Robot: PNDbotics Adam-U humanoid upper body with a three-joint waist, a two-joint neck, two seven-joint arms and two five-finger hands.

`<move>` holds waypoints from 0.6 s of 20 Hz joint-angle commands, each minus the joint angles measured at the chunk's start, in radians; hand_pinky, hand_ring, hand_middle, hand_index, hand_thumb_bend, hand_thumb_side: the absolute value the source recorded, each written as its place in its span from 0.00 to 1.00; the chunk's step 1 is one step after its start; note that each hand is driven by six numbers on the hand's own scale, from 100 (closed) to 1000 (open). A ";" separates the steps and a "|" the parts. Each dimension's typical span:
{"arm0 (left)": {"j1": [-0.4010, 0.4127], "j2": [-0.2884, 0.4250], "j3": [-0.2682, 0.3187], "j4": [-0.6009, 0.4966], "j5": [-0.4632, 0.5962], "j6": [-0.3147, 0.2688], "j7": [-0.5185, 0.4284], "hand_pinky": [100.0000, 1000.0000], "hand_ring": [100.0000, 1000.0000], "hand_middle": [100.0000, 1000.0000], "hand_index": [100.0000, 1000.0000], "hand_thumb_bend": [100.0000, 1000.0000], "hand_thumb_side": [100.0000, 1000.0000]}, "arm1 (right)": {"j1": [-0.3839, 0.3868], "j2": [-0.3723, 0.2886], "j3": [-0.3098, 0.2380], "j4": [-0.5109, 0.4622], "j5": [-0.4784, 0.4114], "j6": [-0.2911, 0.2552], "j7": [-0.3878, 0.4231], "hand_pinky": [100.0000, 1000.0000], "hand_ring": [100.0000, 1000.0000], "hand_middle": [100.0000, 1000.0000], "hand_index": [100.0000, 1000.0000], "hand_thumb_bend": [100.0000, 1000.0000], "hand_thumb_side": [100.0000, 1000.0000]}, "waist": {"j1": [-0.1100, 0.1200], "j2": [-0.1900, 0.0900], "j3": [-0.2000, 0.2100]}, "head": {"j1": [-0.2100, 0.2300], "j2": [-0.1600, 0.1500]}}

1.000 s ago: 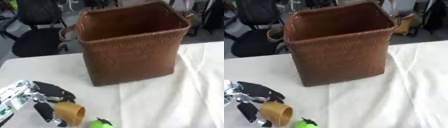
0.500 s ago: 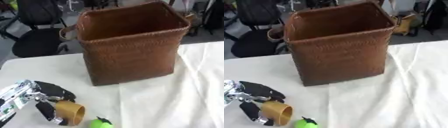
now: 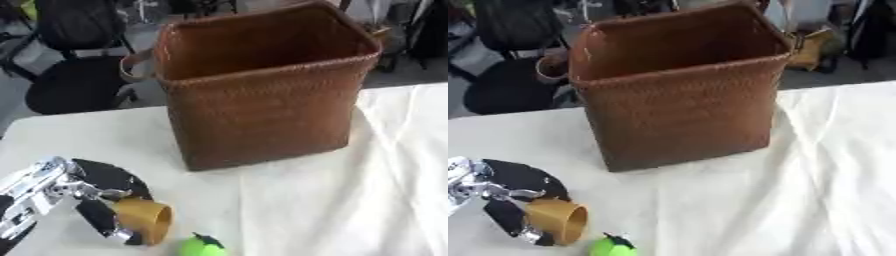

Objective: Pick up objects on the table and place them in the box.

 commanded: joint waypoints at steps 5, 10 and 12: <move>0.001 0.019 0.007 0.016 0.014 -0.117 -0.122 1.00 0.78 0.51 0.70 0.48 0.91 | 0.000 -0.021 -0.016 -0.013 -0.021 -0.019 -0.013 0.63 0.48 0.54 0.55 0.00 1.00 | -0.007 -0.025 0.000 | 0.000 -0.010; 0.004 0.029 0.008 0.003 0.032 -0.114 -0.122 0.98 0.74 0.46 0.65 0.38 0.90 | 0.005 -0.028 -0.021 -0.013 -0.031 -0.018 -0.013 0.63 0.48 0.54 0.54 0.00 1.00 | -0.005 -0.035 0.000 | 0.001 -0.005; 0.003 0.032 0.011 -0.002 0.035 -0.108 -0.122 0.98 0.73 0.46 0.65 0.36 0.90 | 0.006 -0.030 -0.022 -0.013 -0.035 -0.019 -0.013 0.63 0.48 0.54 0.54 0.00 1.00 | -0.004 -0.038 0.000 | 0.001 -0.006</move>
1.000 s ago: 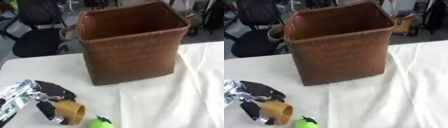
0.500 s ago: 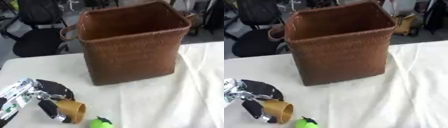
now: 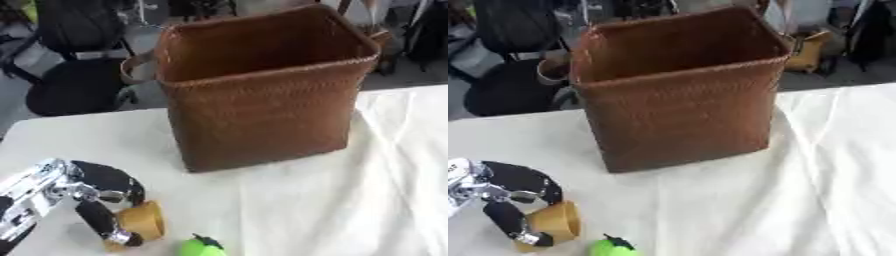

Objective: Pick up objects on the table and place them in the box.

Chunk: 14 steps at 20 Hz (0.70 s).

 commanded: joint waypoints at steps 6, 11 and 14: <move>-0.002 0.031 0.002 -0.006 -0.006 -0.106 -0.119 0.91 0.62 0.40 0.58 0.30 0.88 | -0.002 -0.029 -0.015 -0.013 -0.014 -0.019 -0.013 0.63 0.48 0.54 0.55 0.00 1.00 | -0.003 -0.023 -0.005 | -0.001 -0.008; -0.005 0.029 0.006 -0.009 -0.008 -0.100 -0.119 0.86 0.57 0.36 0.55 0.18 0.87 | -0.002 -0.027 -0.015 -0.013 -0.013 -0.019 -0.013 0.63 0.48 0.54 0.55 0.00 1.00 | -0.003 -0.022 -0.006 | -0.003 -0.008; -0.007 0.030 0.013 -0.019 -0.004 -0.087 -0.119 0.83 0.54 0.35 0.53 0.03 0.85 | -0.003 -0.027 -0.014 -0.013 -0.013 -0.017 -0.013 0.63 0.48 0.54 0.55 0.00 1.00 | -0.003 -0.022 -0.005 | -0.004 -0.009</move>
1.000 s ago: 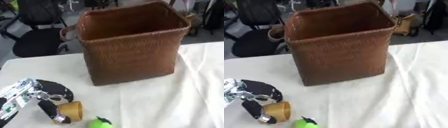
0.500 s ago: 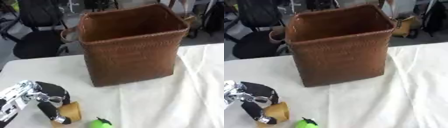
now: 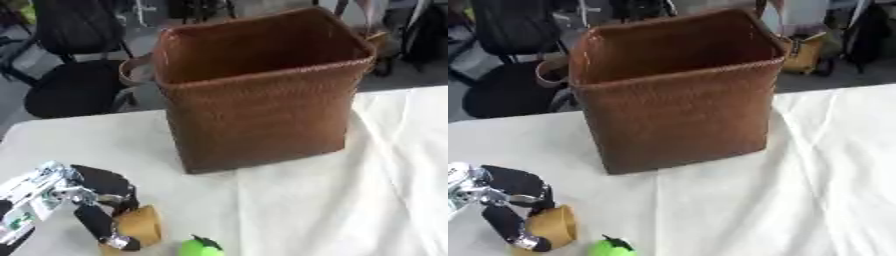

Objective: Pick up objects on the table and place them in the box.

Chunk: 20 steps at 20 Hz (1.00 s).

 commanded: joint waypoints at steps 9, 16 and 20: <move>-0.005 0.055 0.040 -0.068 0.015 -0.068 -0.109 0.81 0.54 0.35 0.53 0.00 0.83 | 0.001 -0.025 -0.006 -0.013 -0.004 -0.015 -0.014 0.63 0.48 0.54 0.54 0.00 1.00 | -0.003 -0.029 0.006 | -0.004 -0.008; 0.014 0.103 0.054 -0.104 0.032 -0.055 -0.109 0.82 0.54 0.34 0.52 0.00 0.79 | 0.006 -0.038 -0.011 -0.013 -0.014 -0.015 -0.014 0.63 0.48 0.54 0.54 0.00 1.00 | 0.001 -0.040 0.014 | -0.006 -0.003; 0.024 0.130 0.057 -0.120 0.034 -0.051 -0.109 0.81 0.54 0.34 0.52 0.00 0.77 | 0.010 -0.045 -0.013 -0.013 -0.018 -0.019 -0.014 0.63 0.48 0.54 0.54 0.00 1.00 | 0.002 -0.045 0.017 | -0.005 -0.001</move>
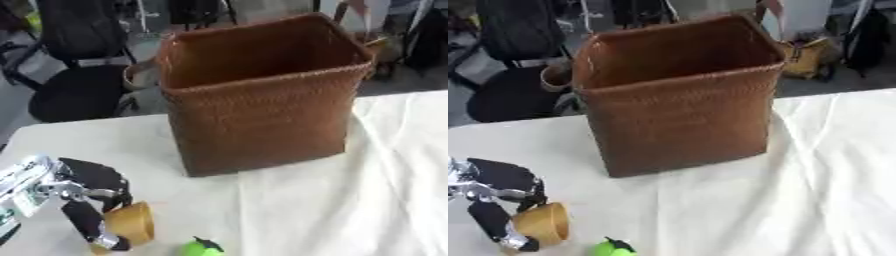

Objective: Pick up objects on the table and place them in the box.

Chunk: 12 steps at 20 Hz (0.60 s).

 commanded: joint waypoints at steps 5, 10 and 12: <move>0.011 0.094 0.032 -0.044 0.017 -0.072 -0.082 0.80 0.54 0.34 0.51 0.00 0.74 | 0.004 -0.036 -0.014 -0.013 -0.016 -0.022 -0.013 0.63 0.48 0.53 0.54 0.00 1.00 | -0.001 -0.031 0.008 | -0.001 0.002; 0.027 0.127 0.064 -0.086 0.054 -0.050 -0.082 0.79 0.53 0.33 0.51 0.00 0.72 | 0.008 -0.041 -0.017 -0.013 -0.021 -0.025 -0.013 0.63 0.49 0.53 0.54 0.00 1.00 | -0.002 -0.036 0.010 | -0.003 0.003; 0.033 0.145 0.083 -0.104 0.071 -0.037 -0.082 0.79 0.53 0.33 0.50 0.00 0.70 | 0.010 -0.044 -0.019 -0.013 -0.022 -0.026 -0.013 0.63 0.49 0.53 0.54 0.00 1.00 | -0.002 -0.039 0.011 | -0.004 0.004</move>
